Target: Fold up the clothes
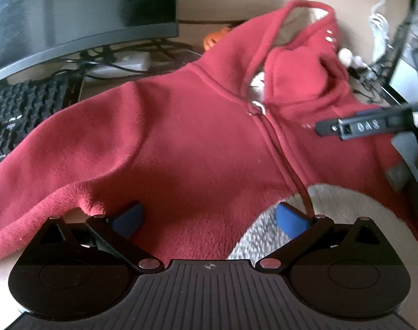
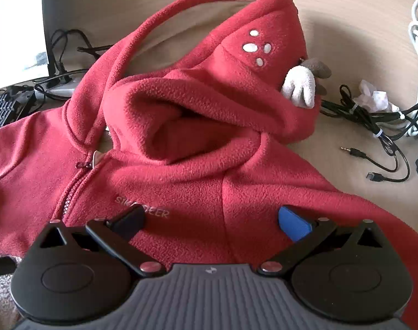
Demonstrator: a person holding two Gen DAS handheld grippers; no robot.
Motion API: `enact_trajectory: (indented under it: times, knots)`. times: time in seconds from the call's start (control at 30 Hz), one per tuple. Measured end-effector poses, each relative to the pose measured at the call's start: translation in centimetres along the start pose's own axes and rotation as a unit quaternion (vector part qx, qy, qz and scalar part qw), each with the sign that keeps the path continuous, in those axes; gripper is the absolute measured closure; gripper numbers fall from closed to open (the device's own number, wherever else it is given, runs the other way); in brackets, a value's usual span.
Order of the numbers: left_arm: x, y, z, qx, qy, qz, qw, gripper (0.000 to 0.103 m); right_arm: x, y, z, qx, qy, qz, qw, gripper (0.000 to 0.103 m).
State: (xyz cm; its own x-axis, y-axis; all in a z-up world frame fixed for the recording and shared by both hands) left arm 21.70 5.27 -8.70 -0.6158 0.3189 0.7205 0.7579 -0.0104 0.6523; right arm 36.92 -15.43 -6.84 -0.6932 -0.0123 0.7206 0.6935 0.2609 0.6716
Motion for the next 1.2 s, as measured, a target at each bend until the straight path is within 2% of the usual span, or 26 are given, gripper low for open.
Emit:
enact_trajectory:
  times: [0.07, 0.13, 0.23, 0.4, 0.47, 0.57, 0.67, 0.77, 0.9, 1.0, 1.07, 1.13, 1.2]
  knots:
    - [1.4, -0.7, 0.1, -0.006, -0.01, 0.004, 0.9999, 0.0, 1.1, -0.1, -0.4, -0.01, -0.008, 0.004, 1.0, 0.0]
    - [3.6, -1.6, 0.1, -0.014, -0.02, -0.003, 0.9997, 0.0, 3.6, -0.6, -1.3, -0.035, -0.023, -0.009, 0.999, 0.0]
    - [7.6, -3.3, 0.1, -0.046, -0.062, -0.006, 0.997, 0.0, 8.3, -2.1, -2.6, -0.055, -0.009, -0.017, 0.998, 0.0]
    - [11.2, -7.2, -1.5, -0.096, -0.13, 0.043, 0.9859, 0.0, 14.0, -7.6, -2.3, -0.014, -0.004, 0.008, 1.0, 0.0]
    - [12.2, -8.5, -2.0, -0.113, -0.14, 0.053, 0.9823, 0.0, 15.7, -9.7, -1.9, -0.024, -0.004, 0.02, 0.999, 0.0]
    - [12.4, -10.5, -2.2, -0.138, -0.126, 0.075, 0.9795, 0.0, 17.1, -12.6, -1.0, -0.043, -0.007, 0.045, 0.998, 0.0]
    - [12.3, -11.3, -1.4, -0.154, -0.077, 0.083, 0.9815, 0.0, 17.6, -15.2, -0.2, -0.033, -0.057, 0.068, 0.996, 0.0]
    - [13.0, -11.3, -0.5, -0.151, -0.059, 0.081, 0.9834, 0.0, 19.3, -16.7, -0.2, -0.044, -0.079, 0.057, 0.994, 0.0]
    - [14.2, -11.1, 0.0, -0.159, -0.054, 0.066, 0.9836, 0.0, 22.6, -18.5, -1.1, -0.049, -0.071, 0.027, 0.996, 0.0]
    - [14.6, -11.1, -0.2, -0.163, -0.07, 0.065, 0.982, 0.0, 24.7, -20.1, -1.5, -0.047, -0.028, 0.01, 0.998, 0.0]
    - [15.1, -11.7, -0.2, -0.169, -0.09, 0.07, 0.979, 0.0, 24.5, -20.7, -1.2, -0.036, -0.067, 0.013, 0.997, 0.0]
    - [15.6, -12.6, -0.2, -0.181, -0.093, 0.076, 0.9761, 0.0, 24.3, -21.2, -1.0, -0.025, -0.108, 0.015, 0.994, 0.0]
    - [15.6, -13.2, 0.1, -0.196, -0.06, 0.076, 0.9758, 0.0, 24.1, -21.7, -0.7, -0.014, -0.149, 0.018, 0.989, 0.0]
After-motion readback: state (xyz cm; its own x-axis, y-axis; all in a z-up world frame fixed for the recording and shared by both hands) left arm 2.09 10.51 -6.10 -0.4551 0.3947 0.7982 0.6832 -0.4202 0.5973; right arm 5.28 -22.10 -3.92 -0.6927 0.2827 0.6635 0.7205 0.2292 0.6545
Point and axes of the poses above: each gripper's, at about its wrist camera, not at the fingertips, and x roughly against the way its jaws point, z to its left, y to its top, the point moved 1 cm from there along -x, roughly the way its jaws point, and after that the axes turned 15 degrees about -y, right-handed, at the moved point
